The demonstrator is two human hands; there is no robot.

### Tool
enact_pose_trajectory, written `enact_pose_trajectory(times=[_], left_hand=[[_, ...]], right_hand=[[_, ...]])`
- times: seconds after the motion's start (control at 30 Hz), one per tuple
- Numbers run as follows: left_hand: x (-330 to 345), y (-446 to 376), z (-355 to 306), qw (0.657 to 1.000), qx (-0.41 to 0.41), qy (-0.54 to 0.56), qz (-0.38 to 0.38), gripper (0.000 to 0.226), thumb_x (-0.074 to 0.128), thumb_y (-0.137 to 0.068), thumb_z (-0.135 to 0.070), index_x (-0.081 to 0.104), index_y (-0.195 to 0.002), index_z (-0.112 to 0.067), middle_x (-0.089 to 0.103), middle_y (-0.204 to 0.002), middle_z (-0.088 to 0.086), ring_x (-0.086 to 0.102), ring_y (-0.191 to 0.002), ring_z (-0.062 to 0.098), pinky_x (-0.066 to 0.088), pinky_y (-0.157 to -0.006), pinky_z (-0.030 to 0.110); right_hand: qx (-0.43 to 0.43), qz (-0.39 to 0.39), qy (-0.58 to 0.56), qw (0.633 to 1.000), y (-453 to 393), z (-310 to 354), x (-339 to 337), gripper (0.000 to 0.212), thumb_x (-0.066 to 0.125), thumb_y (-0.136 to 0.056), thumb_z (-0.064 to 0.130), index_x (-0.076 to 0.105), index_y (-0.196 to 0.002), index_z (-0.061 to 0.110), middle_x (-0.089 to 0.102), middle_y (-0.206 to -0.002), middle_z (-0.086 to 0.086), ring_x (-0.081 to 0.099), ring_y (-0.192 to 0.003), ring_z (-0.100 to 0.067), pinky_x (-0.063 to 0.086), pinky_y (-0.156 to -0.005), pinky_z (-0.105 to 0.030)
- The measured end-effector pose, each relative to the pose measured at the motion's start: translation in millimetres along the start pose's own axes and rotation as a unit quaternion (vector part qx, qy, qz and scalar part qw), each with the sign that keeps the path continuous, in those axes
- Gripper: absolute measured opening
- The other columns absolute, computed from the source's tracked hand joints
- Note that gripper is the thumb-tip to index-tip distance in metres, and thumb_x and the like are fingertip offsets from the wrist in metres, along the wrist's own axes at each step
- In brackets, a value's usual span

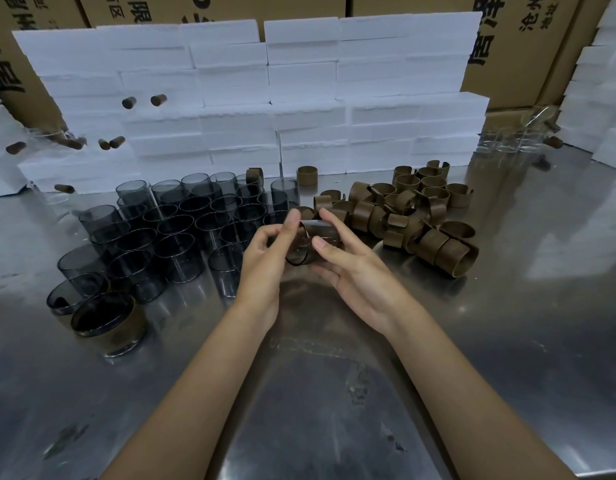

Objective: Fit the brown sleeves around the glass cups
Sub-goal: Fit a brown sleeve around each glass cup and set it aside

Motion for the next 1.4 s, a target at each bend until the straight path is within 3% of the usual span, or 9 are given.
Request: enact_pose_trajectory(times=[0.17, 0.3, 0.4, 0.6, 0.73, 0.9, 1.07, 1.27, 1.4], left_hand=[[2.1, -2.9, 2.7, 1.0, -0.004, 0.027, 0.014, 0.016, 0.057, -0.104, -0.031, 0.066, -0.1, -0.018, 0.076, -0.102, 0.005, 0.071, -0.098, 0.021, 0.057, -0.089, 0.039], [8.9, -3.6, 2.7, 0.998, -0.008, 0.037, 0.051, 0.022, 0.049, -0.108, -0.013, 0.069, -0.117, -0.014, 0.077, -0.104, 0.003, 0.073, -0.097, 0.017, 0.058, -0.074, 0.025], [14.0, -2.9, 2.5, 0.997, -0.01, 0.023, 0.068, 0.029, 0.05, -0.106, -0.007, 0.068, -0.128, -0.014, 0.077, -0.112, 0.003, 0.071, -0.105, 0.019, 0.057, -0.086, 0.028], [31.5, 5.9, 4.0, 0.992, -0.011, 0.013, 0.123, 0.04, 0.065, -0.098, -0.038, 0.07, -0.13, -0.016, 0.076, -0.111, -0.001, 0.071, -0.098, 0.009, 0.056, -0.084, 0.028], [26.4, 1.8, 5.2, 0.995, -0.012, 0.05, 0.091, 0.04, 0.061, -0.101, -0.031, 0.066, -0.133, -0.007, 0.074, -0.119, 0.01, 0.071, -0.097, 0.015, 0.058, -0.077, 0.026], [18.6, -3.5, 5.7, 0.994, -0.025, 0.084, 0.064, 0.034, 0.048, -0.109, -0.03, 0.063, -0.135, -0.015, 0.077, -0.111, 0.007, 0.073, -0.088, 0.014, 0.058, -0.07, 0.026], [15.8, -2.3, 7.7, 0.993, -0.046, 0.098, 0.053, 0.038, 0.04, -0.111, -0.035, 0.064, -0.134, -0.017, 0.076, -0.116, 0.011, 0.073, -0.094, 0.018, 0.058, -0.076, 0.03], [17.7, -0.8, 11.4, 0.99, -0.078, 0.107, 0.05, 0.048, 0.037, -0.111, -0.039, 0.062, -0.136, -0.007, 0.068, -0.128, 0.026, 0.065, -0.113, 0.032, 0.049, -0.102, 0.045], [26.3, 3.4, 11.4, 0.985, -0.098, 0.117, 0.082, 0.049, 0.047, -0.107, -0.044, 0.065, -0.132, -0.005, 0.072, -0.123, 0.021, 0.071, -0.115, 0.029, 0.062, -0.088, 0.037]], right_hand=[[-0.01, -0.012, -0.039, 0.999, -0.4, 3.1, 0.3, 0.058, 0.063, -0.097, 0.011, 0.046, -0.152, 0.023, 0.068, -0.135, -0.012, 0.068, -0.121, -0.022, 0.058, -0.092, -0.027], [-0.01, -0.033, -0.076, 0.997, -0.4, 5.0, -4.0, 0.052, 0.059, -0.1, 0.012, 0.048, -0.15, 0.021, 0.066, -0.137, -0.013, 0.066, -0.123, -0.023, 0.057, -0.095, -0.027], [-0.014, -0.046, -0.088, 0.995, -0.2, 6.4, -6.1, 0.051, 0.059, -0.1, 0.012, 0.048, -0.15, 0.018, 0.065, -0.138, -0.015, 0.065, -0.124, -0.025, 0.056, -0.098, -0.028], [-0.074, -0.103, 0.036, 0.991, 3.8, 17.0, -15.1, 0.063, 0.076, -0.088, 0.021, 0.053, -0.147, 0.028, 0.072, -0.127, -0.008, 0.068, -0.12, -0.021, 0.05, -0.109, -0.038], [-0.146, -0.142, 0.2, 0.958, 9.6, 29.9, -16.2, 0.06, 0.082, -0.086, 0.028, 0.06, -0.141, 0.039, 0.067, -0.129, 0.0, 0.065, -0.117, -0.006, 0.05, -0.09, -0.013], [-0.173, -0.153, 0.246, 0.941, 9.4, 32.9, -14.2, 0.045, 0.072, -0.094, 0.031, 0.063, -0.138, 0.037, 0.058, -0.119, -0.001, 0.063, -0.095, 0.005, 0.05, -0.09, -0.013], [-0.195, -0.151, 0.299, 0.922, 10.6, 35.2, -10.2, 0.045, 0.072, -0.093, 0.036, 0.063, -0.137, 0.032, 0.055, -0.12, -0.002, 0.065, -0.105, -0.013, 0.053, -0.092, -0.019], [-0.209, -0.139, 0.33, 0.91, 8.3, 30.5, -8.3, 0.044, 0.078, -0.086, 0.042, 0.064, -0.125, 0.027, 0.063, -0.122, -0.003, 0.064, -0.101, -0.009, 0.053, -0.086, -0.023], [-0.232, -0.149, 0.375, 0.885, 14.9, 32.5, -0.8, 0.042, 0.076, -0.079, 0.059, 0.059, -0.109, 0.035, 0.069, -0.098, 0.023, 0.066, -0.088, 0.002, 0.05, -0.074, -0.012]])
Point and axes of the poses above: each hand's wrist, its own y-axis away from the middle knuckle, its own x-axis out of the palm, z = x × y, the point moved 9 cm from there along -y, towards the middle knuckle
